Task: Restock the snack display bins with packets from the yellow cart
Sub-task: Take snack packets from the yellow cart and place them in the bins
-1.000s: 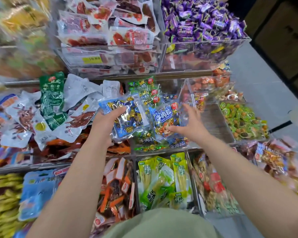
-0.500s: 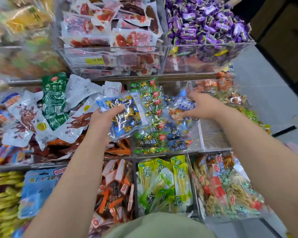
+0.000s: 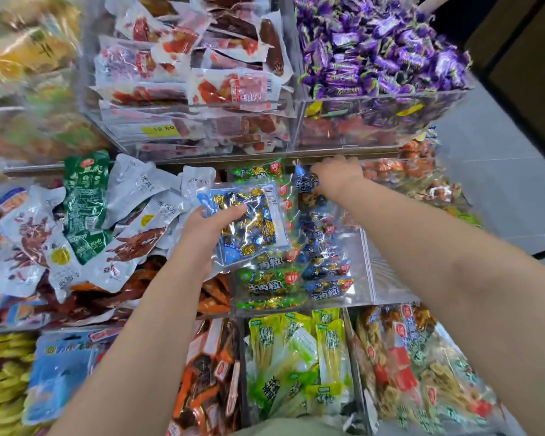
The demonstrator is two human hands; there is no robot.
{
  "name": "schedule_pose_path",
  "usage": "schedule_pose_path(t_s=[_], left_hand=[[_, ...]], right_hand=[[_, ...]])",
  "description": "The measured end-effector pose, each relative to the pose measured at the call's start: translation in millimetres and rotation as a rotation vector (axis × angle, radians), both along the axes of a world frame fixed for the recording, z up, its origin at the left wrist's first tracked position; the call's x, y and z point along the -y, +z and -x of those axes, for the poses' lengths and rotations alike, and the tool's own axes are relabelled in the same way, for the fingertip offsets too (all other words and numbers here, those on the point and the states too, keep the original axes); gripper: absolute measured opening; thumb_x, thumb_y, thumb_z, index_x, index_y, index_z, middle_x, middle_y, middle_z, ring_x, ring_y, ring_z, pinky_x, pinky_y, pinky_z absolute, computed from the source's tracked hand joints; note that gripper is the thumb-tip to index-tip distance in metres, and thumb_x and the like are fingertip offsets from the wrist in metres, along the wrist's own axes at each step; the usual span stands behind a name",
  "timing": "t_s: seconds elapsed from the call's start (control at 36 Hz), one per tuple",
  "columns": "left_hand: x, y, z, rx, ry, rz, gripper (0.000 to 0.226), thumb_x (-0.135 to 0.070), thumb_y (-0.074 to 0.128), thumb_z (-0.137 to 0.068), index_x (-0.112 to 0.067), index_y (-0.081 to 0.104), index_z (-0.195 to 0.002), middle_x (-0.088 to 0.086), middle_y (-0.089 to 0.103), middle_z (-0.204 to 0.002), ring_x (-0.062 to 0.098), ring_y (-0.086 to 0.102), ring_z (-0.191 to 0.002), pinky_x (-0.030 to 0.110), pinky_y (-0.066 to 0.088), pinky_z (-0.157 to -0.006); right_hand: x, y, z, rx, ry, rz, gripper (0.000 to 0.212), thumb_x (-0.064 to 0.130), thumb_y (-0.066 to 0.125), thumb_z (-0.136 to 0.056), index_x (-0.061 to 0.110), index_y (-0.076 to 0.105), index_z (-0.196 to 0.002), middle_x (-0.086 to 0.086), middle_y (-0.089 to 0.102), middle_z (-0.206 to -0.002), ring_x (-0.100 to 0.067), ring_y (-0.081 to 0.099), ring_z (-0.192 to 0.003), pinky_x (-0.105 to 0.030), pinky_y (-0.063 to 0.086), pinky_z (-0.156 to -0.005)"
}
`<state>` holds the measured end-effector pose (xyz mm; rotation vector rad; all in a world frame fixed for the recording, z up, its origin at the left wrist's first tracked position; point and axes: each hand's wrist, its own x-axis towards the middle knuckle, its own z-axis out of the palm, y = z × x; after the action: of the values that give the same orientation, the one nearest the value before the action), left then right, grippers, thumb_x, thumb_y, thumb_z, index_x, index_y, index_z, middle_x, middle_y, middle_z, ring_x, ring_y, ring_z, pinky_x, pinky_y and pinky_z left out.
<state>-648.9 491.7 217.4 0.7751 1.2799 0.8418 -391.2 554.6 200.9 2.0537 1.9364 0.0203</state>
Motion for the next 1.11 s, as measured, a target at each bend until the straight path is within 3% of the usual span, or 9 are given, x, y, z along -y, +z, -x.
schedule_pose_path(t_s=[0.08,0.33,0.42,0.64,0.72,0.86,0.97,1.03,1.11], left_hand=[[-4.9,-1.5,-0.3,-0.041,-0.008,0.027,0.115,-0.049,0.089,-0.035,-0.019,0.045,-0.136,0.003,0.057,-0.132,0.030,0.054,-0.123,0.054,0.041,-0.103],[-12.3,-5.9,-5.7,-0.045,0.033,0.033,0.091,-0.038,0.087,-0.059,-0.022,0.040,-0.135,-0.001,0.060,-0.119,0.022,0.059,-0.110,0.047,0.050,-0.090],[-11.7,-6.0,-7.2,-0.041,0.049,0.041,0.083,-0.033,0.085,-0.066,-0.025,0.040,-0.134,-0.007,0.058,-0.103,0.018,0.060,-0.102,0.044,0.052,-0.087],[-10.9,-5.3,-6.4,-0.055,0.010,0.082,0.082,-0.037,0.090,-0.046,-0.021,0.051,-0.116,0.007,0.062,-0.123,0.027,0.061,-0.112,0.050,0.050,-0.095],[-11.5,-5.8,-3.6,-0.067,0.004,0.071,0.053,-0.037,0.088,-0.051,-0.029,0.052,-0.090,0.001,0.071,-0.099,0.019,0.070,-0.085,0.037,0.057,-0.071],[-9.1,0.9,-5.6,-0.052,-0.062,0.007,0.078,-0.043,0.095,-0.028,-0.024,0.061,-0.096,-0.003,0.076,-0.086,0.017,0.074,-0.080,0.036,0.058,-0.063],[-2.9,14.7,-14.5,-0.105,-0.068,0.003,0.097,-0.054,0.090,-0.032,-0.021,0.058,-0.118,0.004,0.070,-0.115,0.023,0.069,-0.100,0.048,0.055,-0.082],[0.4,19.0,-17.2,-0.171,-0.068,0.017,0.116,-0.065,0.086,-0.036,-0.020,0.046,-0.135,0.003,0.054,-0.139,0.022,0.058,-0.117,0.049,0.045,-0.098],[2.6,19.7,-19.2,-0.238,-0.024,0.024,0.087,-0.071,0.065,-0.070,-0.026,0.041,-0.141,0.003,0.041,-0.147,0.019,0.050,-0.119,0.042,0.036,-0.093]], right_hand=[[-9.7,-3.1,-5.3,-0.027,0.042,-0.016,0.039,0.025,0.057,-0.090,0.019,0.049,-0.128,-0.011,0.057,-0.121,-0.031,0.048,-0.116,-0.039,0.040,-0.090],[34.4,-35.8,-8.5,-0.254,-0.025,-0.480,0.047,0.021,0.072,-0.075,0.005,0.053,-0.115,-0.022,0.046,-0.120,-0.039,0.043,-0.111,-0.047,0.033,-0.094],[30.7,-33.5,-0.6,-0.230,0.128,-0.353,0.022,0.015,0.059,-0.087,0.005,0.059,-0.106,-0.015,0.057,-0.102,-0.033,0.054,-0.095,-0.039,0.044,-0.070],[15.8,-38.5,10.5,-0.376,-0.027,-0.188,0.034,0.009,0.055,-0.090,0.006,0.051,-0.123,-0.015,0.054,-0.118,-0.033,0.049,-0.111,-0.034,0.042,-0.077],[23.8,-31.3,18.0,-0.600,-0.104,-0.272,0.024,0.015,0.056,-0.090,0.006,0.060,-0.112,-0.013,0.059,-0.109,-0.030,0.053,-0.104,-0.032,0.042,-0.080],[56.4,18.6,47.3,-1.429,-0.263,-0.300,0.012,0.042,0.060,-0.084,0.031,0.064,-0.085,0.015,0.063,-0.076,-0.002,0.058,-0.072,-0.018,0.047,-0.072],[78.0,38.1,58.1,-1.502,-0.337,-0.027,0.060,0.051,0.078,-0.063,0.033,0.052,-0.115,-0.006,0.067,-0.101,-0.009,0.064,-0.082,-0.032,0.053,-0.076],[86.7,40.3,56.0,-1.557,-0.399,-0.093,0.053,0.034,0.081,-0.069,0.030,0.049,-0.111,-0.016,0.066,-0.102,-0.015,0.063,-0.078,-0.038,0.051,-0.072],[98.6,46.6,48.6,-1.580,-0.487,-0.373,0.047,0.030,0.079,-0.073,0.027,0.050,-0.109,-0.012,0.065,-0.098,-0.017,0.060,-0.083,-0.040,0.051,-0.072]])
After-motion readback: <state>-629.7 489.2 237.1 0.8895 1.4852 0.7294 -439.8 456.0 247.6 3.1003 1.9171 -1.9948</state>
